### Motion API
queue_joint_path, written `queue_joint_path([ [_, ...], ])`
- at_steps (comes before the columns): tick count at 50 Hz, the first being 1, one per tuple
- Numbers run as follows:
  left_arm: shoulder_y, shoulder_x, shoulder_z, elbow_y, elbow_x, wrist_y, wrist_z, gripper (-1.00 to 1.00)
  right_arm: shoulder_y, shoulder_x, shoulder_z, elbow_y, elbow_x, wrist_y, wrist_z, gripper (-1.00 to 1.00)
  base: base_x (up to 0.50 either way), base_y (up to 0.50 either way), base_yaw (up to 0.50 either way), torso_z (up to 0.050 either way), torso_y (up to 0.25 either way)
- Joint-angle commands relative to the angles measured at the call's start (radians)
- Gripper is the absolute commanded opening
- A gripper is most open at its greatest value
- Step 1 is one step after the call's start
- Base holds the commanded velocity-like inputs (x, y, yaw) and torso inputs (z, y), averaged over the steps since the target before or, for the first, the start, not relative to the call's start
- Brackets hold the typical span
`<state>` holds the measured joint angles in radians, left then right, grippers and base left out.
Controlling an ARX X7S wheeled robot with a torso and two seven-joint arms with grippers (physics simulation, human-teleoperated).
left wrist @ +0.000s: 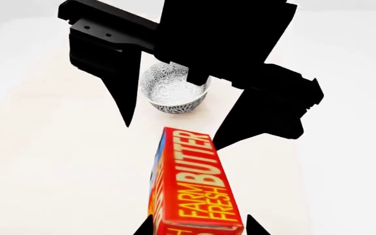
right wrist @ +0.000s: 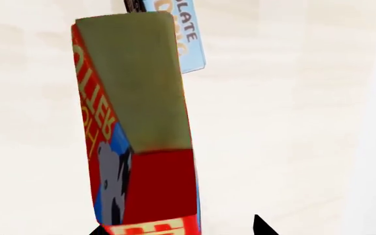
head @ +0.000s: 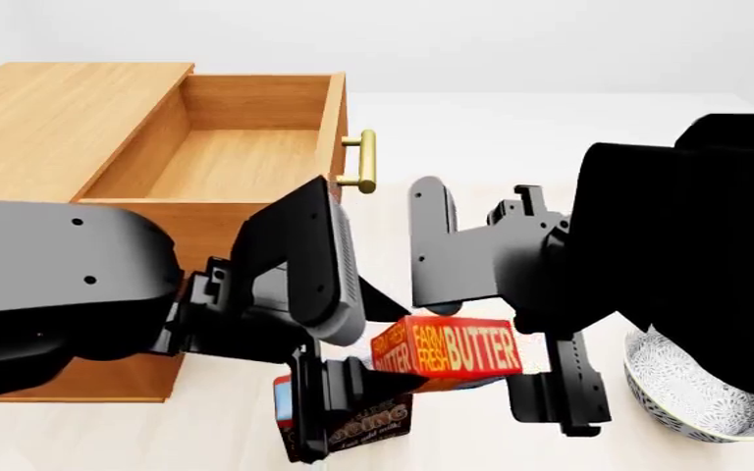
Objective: Put the butter at the back in the top drawer of the cabinet and close it.
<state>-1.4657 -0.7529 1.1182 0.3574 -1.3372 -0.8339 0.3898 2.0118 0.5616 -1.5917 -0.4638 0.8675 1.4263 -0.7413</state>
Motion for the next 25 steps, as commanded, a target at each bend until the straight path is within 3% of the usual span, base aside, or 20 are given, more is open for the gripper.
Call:
queue_joint_path([
  [1,-0.02,-0.038,-0.041,-0.001,-0.029,0.001,-0.007,-1.0,0.008,0.031,-0.028,0.01,-0.015,-0.024,-0.013,1.0,0.0,0.0,0.0,0.0,0.0],
  [15,-0.029,-0.124,-0.096,0.0,-0.088,0.014,-0.054,-1.0,0.007,0.107,-0.056,0.036,-0.049,-0.078,-0.018,1.0,0.0,0.0,0.0,0.0,0.001],
  [25,-0.014,-0.214,-0.164,0.017,-0.168,0.064,-0.147,-1.0,-0.064,0.193,0.044,0.06,-0.046,-0.106,0.113,1.0,0.0,0.0,0.0,0.001,0.001],
])
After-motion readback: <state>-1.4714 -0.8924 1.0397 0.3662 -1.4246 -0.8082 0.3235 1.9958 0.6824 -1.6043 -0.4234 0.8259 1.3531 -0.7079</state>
